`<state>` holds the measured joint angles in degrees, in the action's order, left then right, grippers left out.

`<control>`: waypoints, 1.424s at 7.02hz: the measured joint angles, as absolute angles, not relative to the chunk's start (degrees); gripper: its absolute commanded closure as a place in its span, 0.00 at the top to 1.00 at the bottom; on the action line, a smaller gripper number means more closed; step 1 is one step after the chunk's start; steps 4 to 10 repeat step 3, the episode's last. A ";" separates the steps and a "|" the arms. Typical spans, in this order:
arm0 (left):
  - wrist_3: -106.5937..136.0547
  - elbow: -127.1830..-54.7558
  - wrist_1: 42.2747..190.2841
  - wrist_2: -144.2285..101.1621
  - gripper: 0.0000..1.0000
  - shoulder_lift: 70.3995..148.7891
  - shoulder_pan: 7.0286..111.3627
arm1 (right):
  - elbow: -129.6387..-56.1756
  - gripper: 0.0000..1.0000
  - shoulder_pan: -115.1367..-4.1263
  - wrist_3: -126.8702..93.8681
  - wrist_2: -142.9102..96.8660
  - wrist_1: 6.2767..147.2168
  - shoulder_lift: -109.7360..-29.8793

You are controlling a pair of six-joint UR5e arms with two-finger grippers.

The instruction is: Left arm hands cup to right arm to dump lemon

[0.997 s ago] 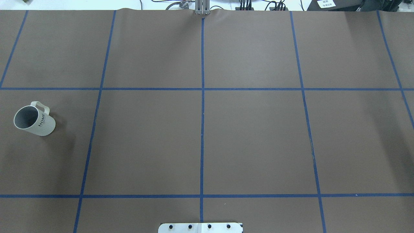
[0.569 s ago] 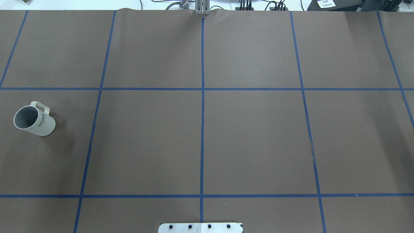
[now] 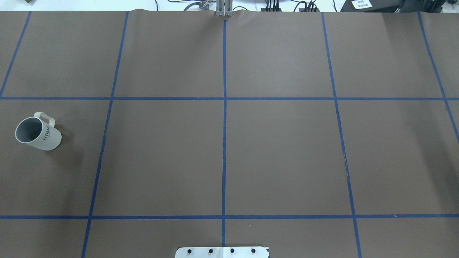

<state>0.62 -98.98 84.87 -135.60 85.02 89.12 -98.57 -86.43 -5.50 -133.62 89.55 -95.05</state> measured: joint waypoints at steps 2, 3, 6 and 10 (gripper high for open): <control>-0.43 -98.78 85.27 -135.73 1.00 84.90 89.12 | -98.47 1.00 -85.75 -5.26 -133.39 87.19 -94.87; -2.53 -98.83 85.48 -135.64 1.00 84.71 89.12 | -98.40 1.00 -85.54 -5.12 -133.35 86.74 -94.78; -2.53 -98.83 85.48 -135.64 1.00 84.71 89.12 | -98.40 1.00 -85.54 -5.12 -133.35 86.74 -94.78; -2.53 -98.83 85.48 -135.64 1.00 84.71 89.12 | -98.40 1.00 -85.54 -5.12 -133.35 86.74 -94.78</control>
